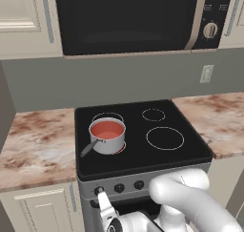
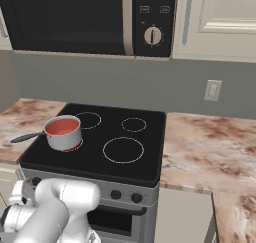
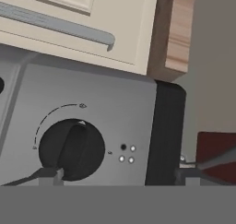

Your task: Wait until the marinara sauce is simmered to a deep red color and then turn off the stove.

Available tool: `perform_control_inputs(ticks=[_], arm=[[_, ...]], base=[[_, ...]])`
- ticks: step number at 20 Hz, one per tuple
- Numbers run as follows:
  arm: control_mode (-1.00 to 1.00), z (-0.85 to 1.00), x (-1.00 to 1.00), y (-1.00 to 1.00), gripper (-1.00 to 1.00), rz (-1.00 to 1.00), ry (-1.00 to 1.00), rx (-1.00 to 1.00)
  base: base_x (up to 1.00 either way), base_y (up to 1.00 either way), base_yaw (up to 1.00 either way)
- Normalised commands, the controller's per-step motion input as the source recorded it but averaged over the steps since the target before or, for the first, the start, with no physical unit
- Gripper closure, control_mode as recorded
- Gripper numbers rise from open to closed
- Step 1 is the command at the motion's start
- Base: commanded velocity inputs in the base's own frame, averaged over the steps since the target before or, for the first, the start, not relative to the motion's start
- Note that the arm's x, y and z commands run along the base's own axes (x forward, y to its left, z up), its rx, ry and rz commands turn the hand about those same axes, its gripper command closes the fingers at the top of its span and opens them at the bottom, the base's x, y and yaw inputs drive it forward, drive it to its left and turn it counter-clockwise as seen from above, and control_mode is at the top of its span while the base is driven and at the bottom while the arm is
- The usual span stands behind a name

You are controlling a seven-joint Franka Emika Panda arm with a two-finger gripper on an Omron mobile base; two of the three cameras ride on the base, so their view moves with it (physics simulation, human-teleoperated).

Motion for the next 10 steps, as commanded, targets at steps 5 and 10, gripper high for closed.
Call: perform_control_inputs(ticks=[5,10], arm=[[-1.00,-0.05,0.15,0.08,-1.00,0.00,0.00,0.00],[-1.00,-0.14,0.08,0.14,-1.00,0.00,0.00,0.00]], base=[[0.00,0.00,0.00],[0.00,0.00,0.00]])
